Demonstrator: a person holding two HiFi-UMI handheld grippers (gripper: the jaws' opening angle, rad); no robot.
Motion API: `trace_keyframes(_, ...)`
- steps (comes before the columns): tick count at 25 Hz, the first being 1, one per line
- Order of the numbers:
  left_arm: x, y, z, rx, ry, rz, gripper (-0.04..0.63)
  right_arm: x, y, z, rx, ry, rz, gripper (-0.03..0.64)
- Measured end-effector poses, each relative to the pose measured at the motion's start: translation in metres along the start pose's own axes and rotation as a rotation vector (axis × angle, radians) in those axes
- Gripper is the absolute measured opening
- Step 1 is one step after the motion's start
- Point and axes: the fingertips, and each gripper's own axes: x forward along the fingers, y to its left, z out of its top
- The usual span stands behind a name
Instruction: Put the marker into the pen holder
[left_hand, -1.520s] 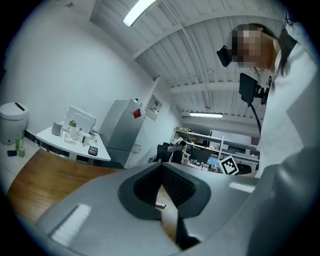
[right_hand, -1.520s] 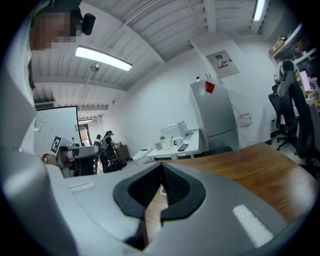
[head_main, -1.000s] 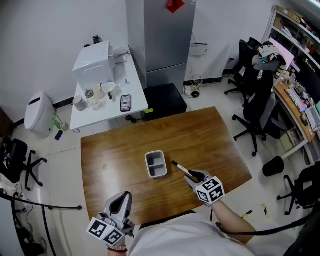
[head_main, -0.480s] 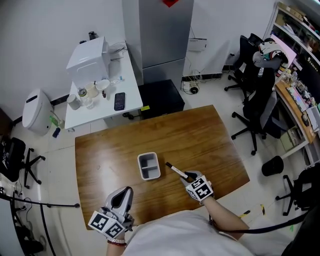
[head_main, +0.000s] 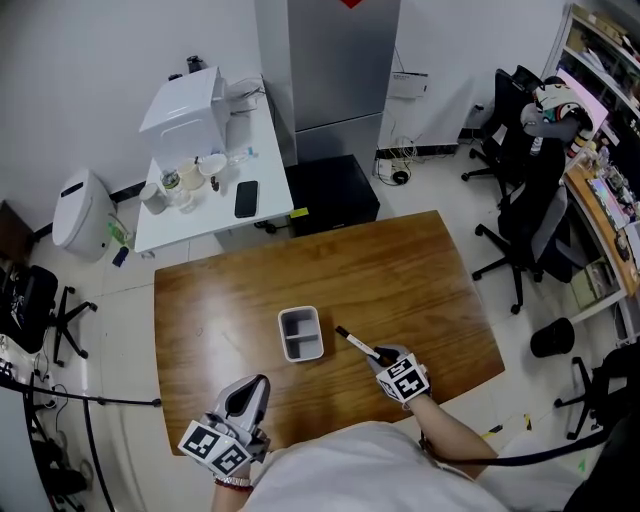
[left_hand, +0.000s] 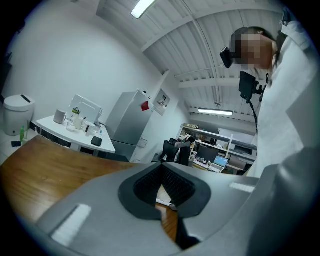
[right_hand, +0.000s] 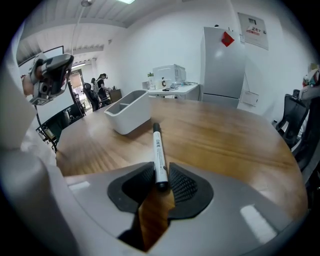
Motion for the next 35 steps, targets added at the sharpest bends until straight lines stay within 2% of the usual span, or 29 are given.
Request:
trace_keyframes(4, 0.005, 0.001, -0.004, -0.010, 0.013, -0.004, -0.017, 0.001, 0.000, 0.002, -0.037, 0.002, 0.009, 0.067)
trace_keyframes(9, 0.011, -0.004, -0.005, -0.013, 0.016, -0.013, -0.017, -0.001, -0.001, 0.001, -0.034, 0.016, 0.040, 0.064)
trace_keyframes(14, 0.011, -0.003, -0.004, -0.013, 0.016, -0.005, -0.017, -0.016, 0.000, 0.021, -0.010, -0.065, 0.053, 0.063)
trace_keyframes(18, 0.009, -0.003, -0.005, -0.021, 0.010, 0.002, -0.017, -0.042, 0.008, 0.053, -0.020, -0.154, 0.083, 0.063)
trace_keyframes(23, 0.004, 0.000, -0.007, -0.037, 0.000, 0.017, -0.017, -0.066, 0.042, 0.092, -0.141, -0.214, 0.173, 0.064)
trace_keyframes(27, -0.001, 0.004, -0.006, -0.048, -0.012, 0.024, -0.017, -0.064, 0.072, 0.105, -0.240, -0.182, 0.230, 0.064)
trace_keyframes(30, -0.004, 0.006, -0.007, -0.060, -0.015, 0.032, -0.017, -0.054, 0.089, 0.101, -0.278, -0.099, 0.267, 0.064)
trace_keyframes(35, -0.010, 0.007, -0.011, -0.067, -0.009, 0.038, -0.017, -0.044, 0.098, 0.093, -0.316, -0.030, 0.273, 0.064)
